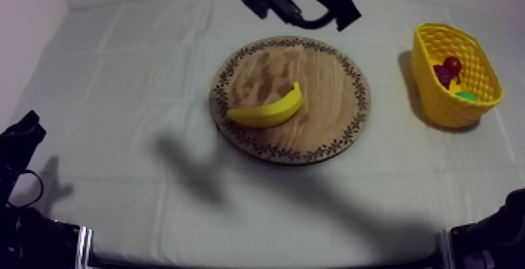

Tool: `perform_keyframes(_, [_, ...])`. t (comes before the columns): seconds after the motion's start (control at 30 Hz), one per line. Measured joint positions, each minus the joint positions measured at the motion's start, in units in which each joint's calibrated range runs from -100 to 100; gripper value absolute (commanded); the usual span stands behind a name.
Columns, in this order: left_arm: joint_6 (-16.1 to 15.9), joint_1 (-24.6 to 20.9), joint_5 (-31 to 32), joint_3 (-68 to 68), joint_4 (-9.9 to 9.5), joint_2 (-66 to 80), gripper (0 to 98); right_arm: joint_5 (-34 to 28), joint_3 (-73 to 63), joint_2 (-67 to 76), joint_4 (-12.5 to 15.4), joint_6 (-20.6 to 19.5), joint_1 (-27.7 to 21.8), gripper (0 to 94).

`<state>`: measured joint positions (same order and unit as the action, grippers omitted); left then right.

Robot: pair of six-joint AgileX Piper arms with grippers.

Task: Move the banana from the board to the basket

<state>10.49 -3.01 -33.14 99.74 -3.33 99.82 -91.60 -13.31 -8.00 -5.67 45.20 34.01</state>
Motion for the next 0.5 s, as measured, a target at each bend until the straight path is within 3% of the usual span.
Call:
perform_keyframes(0.2, [0.0, 0.0, 0.0, 0.0, 0.00, 0.0, 0.1, -2.1, -0.8, -0.3, -1.8, -1.7, 0.7, 28.2])
perform_keyframes(0.5, [0.0, 0.0, 0.0, 0.0, 0.00, 0.0, 0.1, -1.5, -1.1, -0.7, -2.9, 1.5, 0.3, 62.5])
